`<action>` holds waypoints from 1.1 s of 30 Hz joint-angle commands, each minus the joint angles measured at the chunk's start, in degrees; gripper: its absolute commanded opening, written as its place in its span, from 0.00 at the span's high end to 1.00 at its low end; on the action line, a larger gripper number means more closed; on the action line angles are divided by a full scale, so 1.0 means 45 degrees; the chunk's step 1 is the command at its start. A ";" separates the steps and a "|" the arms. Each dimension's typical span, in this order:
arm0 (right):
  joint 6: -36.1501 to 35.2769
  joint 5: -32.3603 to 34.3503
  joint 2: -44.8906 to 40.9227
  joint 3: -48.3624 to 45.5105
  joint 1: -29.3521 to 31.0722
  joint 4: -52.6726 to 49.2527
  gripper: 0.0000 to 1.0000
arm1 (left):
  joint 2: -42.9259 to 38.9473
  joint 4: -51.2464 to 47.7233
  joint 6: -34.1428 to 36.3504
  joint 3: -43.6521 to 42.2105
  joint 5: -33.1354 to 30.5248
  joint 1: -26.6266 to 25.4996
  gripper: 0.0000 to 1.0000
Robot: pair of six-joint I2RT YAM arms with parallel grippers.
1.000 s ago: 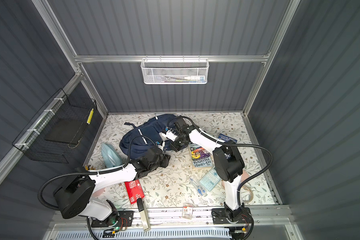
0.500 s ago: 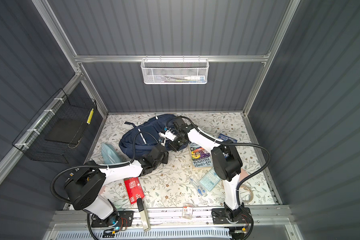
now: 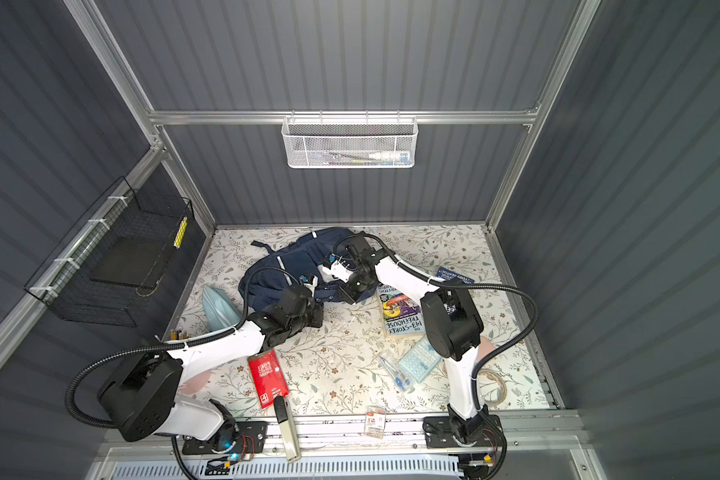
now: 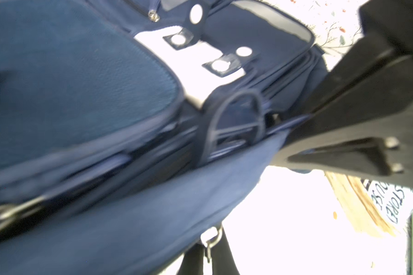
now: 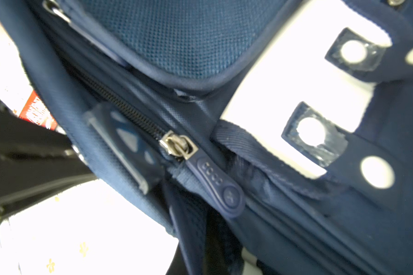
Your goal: Pack the student bag
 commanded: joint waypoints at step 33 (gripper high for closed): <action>-0.4184 0.0565 -0.2868 -0.5434 0.2196 0.9621 0.45 | -0.2870 -0.2515 -0.0768 0.0017 0.4323 0.1959 1.00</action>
